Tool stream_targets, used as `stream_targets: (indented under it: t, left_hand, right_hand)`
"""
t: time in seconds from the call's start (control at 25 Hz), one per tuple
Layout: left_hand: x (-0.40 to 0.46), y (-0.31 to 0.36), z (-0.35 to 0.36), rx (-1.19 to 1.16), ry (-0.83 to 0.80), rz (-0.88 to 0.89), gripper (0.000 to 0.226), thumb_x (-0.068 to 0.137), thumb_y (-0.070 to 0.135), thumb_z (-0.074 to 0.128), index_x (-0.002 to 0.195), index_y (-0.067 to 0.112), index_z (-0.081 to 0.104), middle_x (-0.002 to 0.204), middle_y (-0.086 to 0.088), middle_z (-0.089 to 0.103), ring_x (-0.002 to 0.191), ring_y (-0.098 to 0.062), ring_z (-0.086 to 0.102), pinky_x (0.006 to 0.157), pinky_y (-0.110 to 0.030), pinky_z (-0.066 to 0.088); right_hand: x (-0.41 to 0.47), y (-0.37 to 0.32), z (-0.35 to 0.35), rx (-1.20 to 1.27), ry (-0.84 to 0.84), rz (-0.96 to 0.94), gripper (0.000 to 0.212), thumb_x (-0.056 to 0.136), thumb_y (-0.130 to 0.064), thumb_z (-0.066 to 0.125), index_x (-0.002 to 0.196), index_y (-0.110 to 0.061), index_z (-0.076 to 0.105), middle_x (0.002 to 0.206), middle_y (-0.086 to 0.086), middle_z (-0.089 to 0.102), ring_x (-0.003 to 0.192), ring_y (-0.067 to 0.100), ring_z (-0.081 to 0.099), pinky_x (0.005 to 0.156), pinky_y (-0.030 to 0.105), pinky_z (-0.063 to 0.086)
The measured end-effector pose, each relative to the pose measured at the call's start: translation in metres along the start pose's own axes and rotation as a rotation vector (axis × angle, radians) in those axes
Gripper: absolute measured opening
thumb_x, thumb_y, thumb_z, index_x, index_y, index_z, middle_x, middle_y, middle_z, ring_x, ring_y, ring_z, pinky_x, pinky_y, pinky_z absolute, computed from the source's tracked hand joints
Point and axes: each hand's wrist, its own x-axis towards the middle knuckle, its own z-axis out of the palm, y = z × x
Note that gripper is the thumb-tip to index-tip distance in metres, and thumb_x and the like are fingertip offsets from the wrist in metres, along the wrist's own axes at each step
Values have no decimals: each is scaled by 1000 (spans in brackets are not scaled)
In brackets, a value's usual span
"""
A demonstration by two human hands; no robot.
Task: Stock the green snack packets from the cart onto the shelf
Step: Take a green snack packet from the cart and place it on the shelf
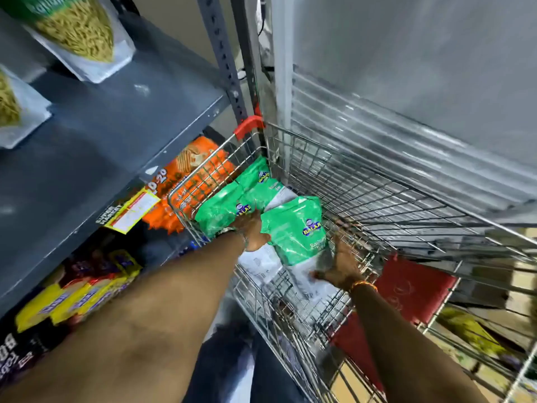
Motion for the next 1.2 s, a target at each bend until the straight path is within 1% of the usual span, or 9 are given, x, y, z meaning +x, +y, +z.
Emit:
stream_targets:
  t: [0.2,0.36,0.6,0.72,0.8,0.88,1.0,1.12,1.2]
  left_hand:
    - [38,1,6,7,121,-17,65,82,38,68,135,6,47,135,-21,56,123,-40,56,95,-43,50]
    - [53,4,10,77,151,8,38,80,23,68,116,10,66,114,-16,70,106,-36,68,82,-38,56]
    - [57,18,1,-62,157,-91,39,88,20,71,124,7,68,125,-21,67,119,-39,63,95,-42,54]
    - [38,20,-18,-311,237,-65,43,87,28,72,126,14,67,133,-12,65,125,-33,59,100,-34,48]
    - [12,18,-42,-463,315,-58,39,85,31,73,121,16,71,129,-8,68,119,-30,63,96,-32,50]
    - [-18,15,-66,-661,471,-11,33,83,34,73,108,12,76,106,-9,76,95,-27,70,80,-32,51]
    - [-62,4,-99,-1211,729,137,30,84,31,72,81,2,71,64,5,59,58,-6,50,59,-27,40]
    - [-110,-10,-146,-1668,886,226,26,90,23,69,86,-2,70,85,-6,66,81,-14,57,76,-32,46]
    - [-136,-20,-181,-1867,941,261,15,93,15,65,88,4,74,91,-9,73,82,-17,64,78,-32,53]
  right_hand:
    - [29,26,14,103,-241,120,130,45,-26,103,149,-15,26,125,1,58,115,22,53,99,28,42]
    - [62,51,28,313,-289,130,140,20,-32,105,140,-10,38,127,8,65,118,33,64,101,56,54]
    - [55,33,12,266,-343,81,69,51,-3,95,115,-7,68,113,11,77,103,29,75,91,48,61]
    - [39,10,-10,337,-285,51,48,64,13,85,101,-12,71,109,10,77,90,16,77,75,24,62]
    - [21,-20,-32,400,-255,3,50,66,15,84,95,-22,68,100,-2,77,89,11,76,77,24,61]
    - [2,-53,-59,446,-213,-55,48,67,14,84,94,-23,69,92,-11,77,87,13,74,77,24,61]
    - [-11,-105,-93,491,-194,-208,48,65,16,85,107,-3,73,92,-5,82,89,12,75,73,18,59]
    - [-21,-183,-121,465,-237,-406,65,60,-1,93,120,-4,69,116,7,78,109,25,72,92,37,59]
    - [-23,-234,-134,451,-239,-502,63,62,-3,93,120,-9,69,117,3,78,108,17,73,91,30,59]
